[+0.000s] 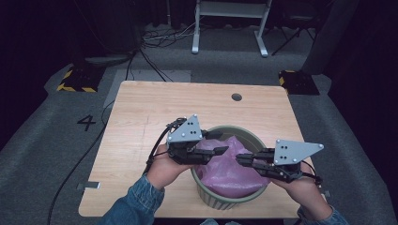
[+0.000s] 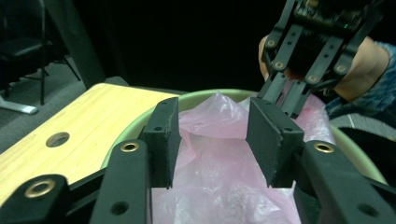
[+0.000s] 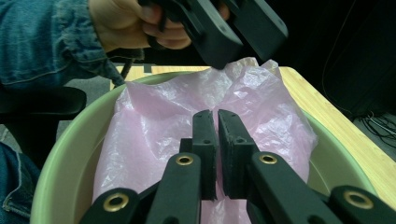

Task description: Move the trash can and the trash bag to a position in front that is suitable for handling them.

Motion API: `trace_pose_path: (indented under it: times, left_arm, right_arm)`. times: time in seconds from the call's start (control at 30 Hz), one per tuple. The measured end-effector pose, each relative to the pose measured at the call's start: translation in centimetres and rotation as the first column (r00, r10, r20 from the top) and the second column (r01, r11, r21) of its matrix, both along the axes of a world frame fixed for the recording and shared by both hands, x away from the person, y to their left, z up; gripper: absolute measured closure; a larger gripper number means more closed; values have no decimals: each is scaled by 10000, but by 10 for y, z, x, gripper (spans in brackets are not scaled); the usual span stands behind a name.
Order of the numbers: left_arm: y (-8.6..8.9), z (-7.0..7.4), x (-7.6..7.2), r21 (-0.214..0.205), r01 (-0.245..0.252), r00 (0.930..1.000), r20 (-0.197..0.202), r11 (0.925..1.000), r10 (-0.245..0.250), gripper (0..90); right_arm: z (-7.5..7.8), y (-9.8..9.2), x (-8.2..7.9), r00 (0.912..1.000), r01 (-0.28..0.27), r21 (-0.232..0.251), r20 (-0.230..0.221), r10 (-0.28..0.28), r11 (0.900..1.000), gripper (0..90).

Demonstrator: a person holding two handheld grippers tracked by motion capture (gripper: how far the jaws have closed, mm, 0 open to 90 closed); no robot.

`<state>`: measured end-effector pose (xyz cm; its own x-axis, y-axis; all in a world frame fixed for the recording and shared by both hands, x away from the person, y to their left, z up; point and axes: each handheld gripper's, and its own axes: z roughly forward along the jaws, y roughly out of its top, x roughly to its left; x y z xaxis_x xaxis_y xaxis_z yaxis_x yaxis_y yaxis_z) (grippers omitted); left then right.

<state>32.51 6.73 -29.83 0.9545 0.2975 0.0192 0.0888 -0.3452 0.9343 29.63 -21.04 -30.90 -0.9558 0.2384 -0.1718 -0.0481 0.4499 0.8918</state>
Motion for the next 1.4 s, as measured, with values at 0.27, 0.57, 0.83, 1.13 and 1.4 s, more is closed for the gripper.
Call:
trace_pose_path:
  times: [0.27,0.57,0.83,1.13,1.4]
  left_arm:
    - [-1,-4,4,-413,1040,9933,-466,9937,-1059,898]
    - [5,-4,9,-797,290,9989,-341,9964,-318,676]
    - [-6,-6,15,-803,1222,9878,-874,9892,-1291,507]
    - [-3,-7,1,-679,1185,9929,34,9906,-1185,899]
    - [-6,-8,-14,-491,1588,9873,-1,9861,-1590,898]
  right_arm:
    - [0,4,-2,9998,-116,-112,135,117,9999,844]
    - [-1,3,-2,9999,144,-127,64,-143,9998,846]
    - [-1,8,-4,9996,-293,-4,-63,293,9996,851]
    - [1,-3,-3,9996,184,-8,212,-184,9998,857]
    - [0,-6,-2,9910,1197,-467,660,-1165,9917,840]
